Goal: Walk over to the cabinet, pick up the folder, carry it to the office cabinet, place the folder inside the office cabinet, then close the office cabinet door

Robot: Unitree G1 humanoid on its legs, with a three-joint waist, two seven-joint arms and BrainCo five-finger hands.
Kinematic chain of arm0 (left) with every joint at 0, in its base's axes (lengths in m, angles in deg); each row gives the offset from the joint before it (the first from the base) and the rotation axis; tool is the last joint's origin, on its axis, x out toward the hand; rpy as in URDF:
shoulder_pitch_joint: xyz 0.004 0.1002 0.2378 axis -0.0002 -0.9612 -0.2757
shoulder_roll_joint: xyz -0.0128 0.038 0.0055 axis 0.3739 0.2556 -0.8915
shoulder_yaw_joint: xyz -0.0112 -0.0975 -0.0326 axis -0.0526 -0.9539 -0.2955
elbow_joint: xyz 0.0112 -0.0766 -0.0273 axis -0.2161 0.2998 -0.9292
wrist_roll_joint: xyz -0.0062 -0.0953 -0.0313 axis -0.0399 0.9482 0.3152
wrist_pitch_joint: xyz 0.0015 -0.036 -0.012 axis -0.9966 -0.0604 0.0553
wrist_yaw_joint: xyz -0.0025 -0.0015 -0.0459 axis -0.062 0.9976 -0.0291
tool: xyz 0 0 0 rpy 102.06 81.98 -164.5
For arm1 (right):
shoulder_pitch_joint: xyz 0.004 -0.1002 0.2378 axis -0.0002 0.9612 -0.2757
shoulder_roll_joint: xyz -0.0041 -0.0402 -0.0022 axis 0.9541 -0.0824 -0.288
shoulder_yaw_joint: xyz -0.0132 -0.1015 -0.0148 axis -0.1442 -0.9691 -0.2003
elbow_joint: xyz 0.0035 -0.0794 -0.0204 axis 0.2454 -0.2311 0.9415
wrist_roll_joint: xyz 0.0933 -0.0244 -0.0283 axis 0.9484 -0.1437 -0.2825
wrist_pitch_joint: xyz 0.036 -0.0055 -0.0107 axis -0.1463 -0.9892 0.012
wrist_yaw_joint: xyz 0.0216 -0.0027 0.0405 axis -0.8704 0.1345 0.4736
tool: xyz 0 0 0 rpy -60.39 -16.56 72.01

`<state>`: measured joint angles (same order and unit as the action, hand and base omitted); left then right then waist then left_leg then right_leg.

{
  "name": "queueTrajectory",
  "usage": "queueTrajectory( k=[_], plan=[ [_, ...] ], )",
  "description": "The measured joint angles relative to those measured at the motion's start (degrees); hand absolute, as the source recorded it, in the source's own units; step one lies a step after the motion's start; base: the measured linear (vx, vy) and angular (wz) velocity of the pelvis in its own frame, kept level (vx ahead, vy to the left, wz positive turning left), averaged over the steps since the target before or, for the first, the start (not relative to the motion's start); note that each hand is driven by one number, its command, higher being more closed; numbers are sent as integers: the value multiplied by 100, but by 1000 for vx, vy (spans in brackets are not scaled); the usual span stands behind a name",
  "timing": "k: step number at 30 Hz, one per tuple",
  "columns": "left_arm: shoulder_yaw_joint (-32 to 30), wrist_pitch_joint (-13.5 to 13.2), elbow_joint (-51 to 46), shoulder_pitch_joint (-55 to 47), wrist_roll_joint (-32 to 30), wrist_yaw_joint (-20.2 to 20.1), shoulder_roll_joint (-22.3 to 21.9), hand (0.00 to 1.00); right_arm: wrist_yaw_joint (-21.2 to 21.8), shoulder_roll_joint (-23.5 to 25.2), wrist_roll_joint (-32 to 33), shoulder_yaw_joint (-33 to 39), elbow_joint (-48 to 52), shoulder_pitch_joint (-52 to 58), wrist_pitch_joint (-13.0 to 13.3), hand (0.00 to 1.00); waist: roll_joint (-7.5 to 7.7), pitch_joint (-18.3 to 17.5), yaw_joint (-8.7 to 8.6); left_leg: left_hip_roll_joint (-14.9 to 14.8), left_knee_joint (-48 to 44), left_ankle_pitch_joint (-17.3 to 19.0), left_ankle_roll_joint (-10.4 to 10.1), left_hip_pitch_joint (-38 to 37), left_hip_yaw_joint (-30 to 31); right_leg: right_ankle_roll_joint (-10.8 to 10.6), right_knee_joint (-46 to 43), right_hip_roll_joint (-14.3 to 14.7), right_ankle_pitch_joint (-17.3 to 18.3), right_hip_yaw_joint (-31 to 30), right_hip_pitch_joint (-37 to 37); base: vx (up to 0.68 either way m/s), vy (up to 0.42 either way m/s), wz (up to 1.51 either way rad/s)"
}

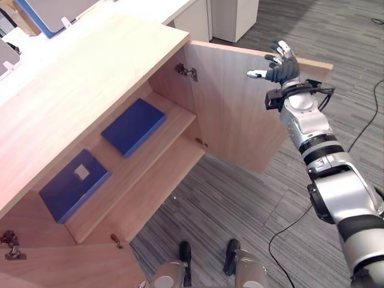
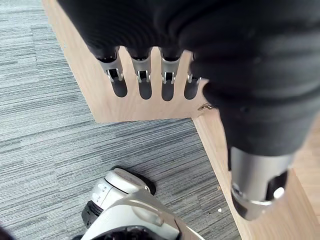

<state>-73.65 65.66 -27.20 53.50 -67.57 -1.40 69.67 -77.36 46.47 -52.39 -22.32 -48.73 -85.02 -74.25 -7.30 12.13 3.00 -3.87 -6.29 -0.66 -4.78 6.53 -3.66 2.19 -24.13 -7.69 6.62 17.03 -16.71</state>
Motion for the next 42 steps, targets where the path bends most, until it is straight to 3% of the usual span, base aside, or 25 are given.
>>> queueTrajectory(
  k=[5, 11, 13, 15, 18, 20, 23, 25, 26, 29, 32, 36, 39, 42],
  plan=[
    [202, -51, -164, 52, 45, -44, 43, 0, 106, 9, -1, -93, -43, -451, 2, 0, -2, -2, 86, 33, 6, 0, 2, 28, 62, -10, 50, -21, 9, -5, 14, 40, 14, 7],
    [367, -47, -165, 83, 99, -45, 117, 0, 184, 322, -1, -270, 88, -106, 9, 0, 10, -10, 99, 55, -33, 17, 27, -120, 107, -53, 48, -43, 78, -7, 186, -38, -4, 4],
    [364, -41, -163, 84, 99, -46, 127, 0, 213, 434, -5, -492, 642, 526, 30, 0, 32, -16, 95, 21, -320, 197, 19, -145, 78, -81, -13, -22, 164, -56, 289, -32, -1, -15],
    [333, -11, -159, 75, 99, -52, 123, 0, 348, 597, -66, -763, 1627, 1805, 70, 0, 46, -12, 103, -116, -1242, 573, 101, -29, -50, -12, -48, 108, 297, -243, 490, -19, 5, -43],
    [302, 14, -155, 58, 21, -103, 136, 0, 666, 742, -355, -755, 2278, 3424, 70, 0, 133, 2, 91, -162, -2698, 642, 254, 378, 21, -9, 81, 180, 308, -559, 787, -1, 25, -59],
    [253, 26, -99, 24, -41, -132, 137, 0, 813, 733, -465, -624, 2577, 4346, 72, 0, 156, -105, 49, -129, -2831, 810, 210, 455, 119, -10, 90, 191, 309, -783, 799, 62, 126, -59],
    [95, 33, 44, 55, -209, -182, 117, 0, 1041, 790, -745, 92, 2801, 5827, 79, 0, 149, -172, 11, -31, -1913, 931, 165, 438, 498, -122, 73, 208, 366, -1112, 774, 99, 167, -53],
    [-4, 45, 192, 75, -228, -181, 82, 0, 1085, 937, -952, 538, 2697, 6488, 66, 0, 142, -307, -41, 19, -1226, 736, -25, 354, 731, -311, -30, 194, 452, -1322, 726, 165, 283, -61],
    [-85, 37, 319, 73, -229, -179, 137, 0, 1101, 1145, -1029, 841, 2441, 6821, 56, 0, 268, -392, -43, 164, -1079, 557, -40, 92, 605, -446, -67, 130, 516, -1622, 727, 185, 304, -76],
    [-105, 43, 584, 49, -362, -167, 271, 0, 1100, 1661, -1252, 1460, 1747, 7444, -51, 0, 400, -897, -220, 386, -745, 590, 167, -181, 202, -741, 466, -38, 295, -2037, 897, 264, 301, -60],
    [-77, 45, 637, 304, -437, -161, 357, 0, 996, 2077, -1496, 1952, 973, 7614, -187, 0, 467, -1037, -306, 615, -572, 655, 291, -467, 16, -976, 910, -211, 82, -2489, 1052, 220, 245, -75],
    [99, 40, 644, 582, -415, -102, 367, 0, 790, 2341, -1605, 2290, 321, 7617, -318, 0, 479, -1029, -291, 807, -162, 699, 417, -960, -529, -998, 656, -291, 69, -3040, 960, 122, 189, -81],
    [316, 23, 659, 784, -424, -46, 344, 0, 677, 2450, -1564, 2616, 64, 7598, -364, 0, 486, -997, -372, 895, 45, 685, 529, -1278, -704, -979, 61, -354, 68, -2920, 746, 48, 123, -45],
    [485, 18, 625, 942, -478, -24, 194, 0, 571, 2506, -1559, 2808, 36, 7587, -364, 0, 558, -959, -411, 935, 222, 614, 656, -1376, -742, -922, -157, -539, 53, -1955, 603, -25, 50, -12]
  ],
)
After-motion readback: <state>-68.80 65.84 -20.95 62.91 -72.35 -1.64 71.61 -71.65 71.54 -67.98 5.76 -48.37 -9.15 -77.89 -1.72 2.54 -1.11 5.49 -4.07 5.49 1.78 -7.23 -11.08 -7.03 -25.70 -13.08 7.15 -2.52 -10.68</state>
